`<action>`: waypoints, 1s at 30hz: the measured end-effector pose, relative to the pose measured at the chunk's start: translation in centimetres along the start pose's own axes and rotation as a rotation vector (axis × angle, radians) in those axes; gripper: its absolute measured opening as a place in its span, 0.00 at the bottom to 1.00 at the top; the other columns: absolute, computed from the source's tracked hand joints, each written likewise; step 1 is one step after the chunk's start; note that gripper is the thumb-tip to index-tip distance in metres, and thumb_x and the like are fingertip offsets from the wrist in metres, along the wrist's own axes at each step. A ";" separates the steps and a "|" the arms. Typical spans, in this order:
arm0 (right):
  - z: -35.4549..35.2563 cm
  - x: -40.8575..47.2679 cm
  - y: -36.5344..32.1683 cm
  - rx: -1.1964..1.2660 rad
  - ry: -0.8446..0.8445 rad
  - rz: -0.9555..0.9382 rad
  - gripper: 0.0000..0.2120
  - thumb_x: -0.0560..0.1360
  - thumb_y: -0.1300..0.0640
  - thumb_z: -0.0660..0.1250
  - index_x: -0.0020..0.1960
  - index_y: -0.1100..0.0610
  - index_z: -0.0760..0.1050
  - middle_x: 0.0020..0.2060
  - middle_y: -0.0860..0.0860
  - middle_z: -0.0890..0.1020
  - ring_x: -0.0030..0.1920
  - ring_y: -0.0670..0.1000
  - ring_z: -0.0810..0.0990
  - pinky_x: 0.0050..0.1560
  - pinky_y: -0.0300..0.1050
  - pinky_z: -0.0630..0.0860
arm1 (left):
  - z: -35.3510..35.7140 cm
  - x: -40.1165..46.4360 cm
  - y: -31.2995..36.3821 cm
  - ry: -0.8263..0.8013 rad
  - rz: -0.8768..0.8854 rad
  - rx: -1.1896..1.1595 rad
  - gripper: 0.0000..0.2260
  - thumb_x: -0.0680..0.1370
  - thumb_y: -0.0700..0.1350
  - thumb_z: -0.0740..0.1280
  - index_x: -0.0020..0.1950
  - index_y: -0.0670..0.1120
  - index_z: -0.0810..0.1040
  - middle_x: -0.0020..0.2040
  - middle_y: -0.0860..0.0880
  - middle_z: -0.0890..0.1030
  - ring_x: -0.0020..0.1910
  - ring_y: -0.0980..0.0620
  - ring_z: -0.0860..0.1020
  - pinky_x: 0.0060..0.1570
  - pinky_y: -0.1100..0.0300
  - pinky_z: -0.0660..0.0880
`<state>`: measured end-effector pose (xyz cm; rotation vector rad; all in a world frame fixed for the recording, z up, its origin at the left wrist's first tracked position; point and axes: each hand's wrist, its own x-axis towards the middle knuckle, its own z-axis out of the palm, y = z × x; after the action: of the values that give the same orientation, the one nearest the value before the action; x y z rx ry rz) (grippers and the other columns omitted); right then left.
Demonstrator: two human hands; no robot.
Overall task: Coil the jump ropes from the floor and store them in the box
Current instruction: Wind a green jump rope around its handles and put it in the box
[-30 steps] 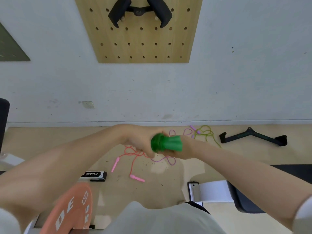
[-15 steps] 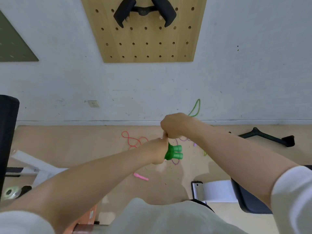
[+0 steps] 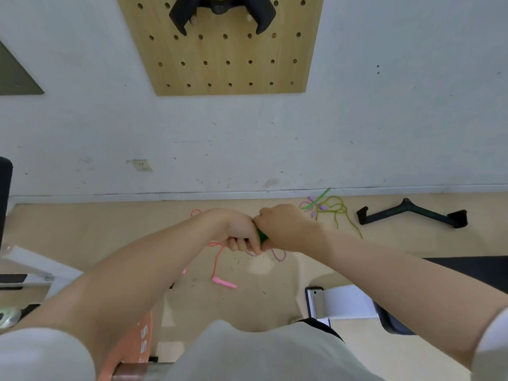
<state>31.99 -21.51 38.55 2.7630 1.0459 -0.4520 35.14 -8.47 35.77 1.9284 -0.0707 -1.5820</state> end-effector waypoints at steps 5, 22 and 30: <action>-1.6 0.1 2.9 0.503 0.176 0.179 0.17 0.74 0.44 0.65 0.38 0.57 0.71 0.31 0.51 0.72 0.35 0.54 0.73 0.33 0.44 0.65 | -2.5 -3.4 -0.1 0.314 0.240 -0.389 0.10 0.79 0.50 0.59 0.44 0.46 0.75 0.28 0.50 0.75 0.27 0.54 0.71 0.34 0.61 0.63; -1.7 0.3 2.5 1.153 0.198 0.257 0.13 0.80 0.53 0.59 0.38 0.55 0.72 0.33 0.49 0.74 0.27 0.44 0.68 0.24 0.29 0.64 | -0.3 -3.9 0.7 0.654 0.584 -0.481 0.07 0.76 0.48 0.67 0.49 0.45 0.75 0.36 0.46 0.77 0.25 0.49 0.74 0.26 0.59 0.71; -4.9 -0.9 3.2 0.134 -0.030 0.118 0.15 0.81 0.52 0.52 0.54 0.56 0.75 0.45 0.52 0.74 0.46 0.55 0.75 0.41 0.44 0.68 | -2.0 -2.5 -0.7 0.892 0.339 -0.066 0.12 0.73 0.42 0.70 0.54 0.44 0.74 0.39 0.47 0.74 0.29 0.48 0.73 0.26 0.62 0.68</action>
<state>34.60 -23.20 43.54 2.9046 0.8695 -0.5645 35.96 -5.98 37.73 2.2463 0.0299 -0.4225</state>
